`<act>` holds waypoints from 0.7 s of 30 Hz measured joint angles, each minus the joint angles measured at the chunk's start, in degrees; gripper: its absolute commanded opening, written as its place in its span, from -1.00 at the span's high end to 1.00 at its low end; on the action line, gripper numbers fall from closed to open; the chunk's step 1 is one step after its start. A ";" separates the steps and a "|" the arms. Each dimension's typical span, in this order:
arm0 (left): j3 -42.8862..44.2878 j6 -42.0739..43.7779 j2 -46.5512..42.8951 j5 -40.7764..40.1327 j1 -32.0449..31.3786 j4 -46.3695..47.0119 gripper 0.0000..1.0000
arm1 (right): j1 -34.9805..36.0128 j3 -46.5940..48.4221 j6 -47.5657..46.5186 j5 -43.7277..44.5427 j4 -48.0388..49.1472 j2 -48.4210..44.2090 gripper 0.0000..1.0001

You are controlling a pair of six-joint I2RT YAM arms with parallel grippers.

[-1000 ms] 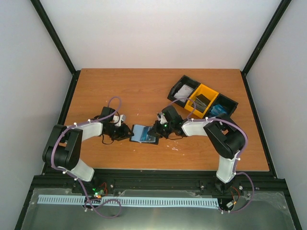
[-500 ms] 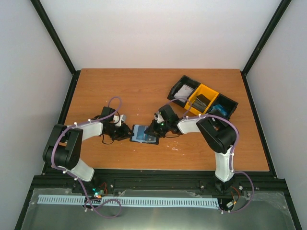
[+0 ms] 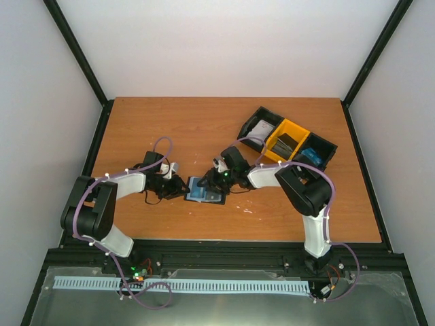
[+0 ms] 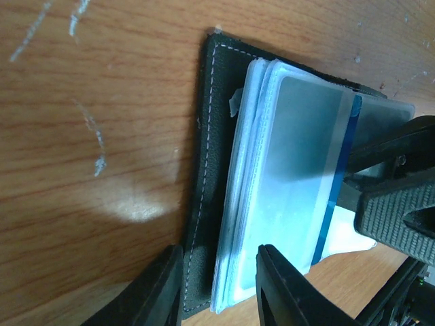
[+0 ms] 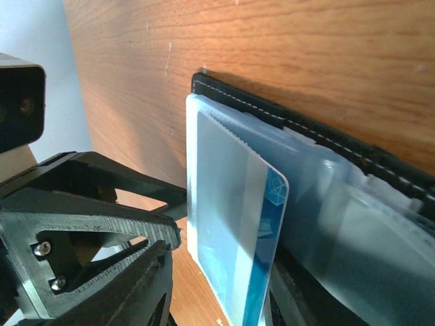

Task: Put the credit cards into the card holder
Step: Insert the credit card into the card holder.

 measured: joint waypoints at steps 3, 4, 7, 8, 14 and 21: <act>0.00 0.00 0.00 0.00 0.00 0.00 0.34 | 0.20 0.48 -0.04 -0.57 0.02 0.24 0.23; 0.00 0.00 0.00 0.02 0.00 0.02 0.31 | 0.28 0.79 -0.07 -0.72 0.00 0.50 0.24; 0.09 -0.02 -0.07 0.20 0.00 0.04 0.20 | 0.61 1.66 -0.07 -1.07 0.13 1.36 0.26; 0.11 -0.09 -0.17 0.15 0.00 0.04 0.15 | 0.68 1.92 -0.09 -1.20 0.17 1.57 0.30; 0.09 -0.83 -2.64 -2.91 0.00 0.00 0.07 | 0.83 2.19 -0.83 -1.25 0.55 2.19 0.66; 0.07 -1.53 -5.88 -4.35 0.00 0.42 0.05 | 0.87 2.19 -1.51 -1.16 1.68 2.97 0.94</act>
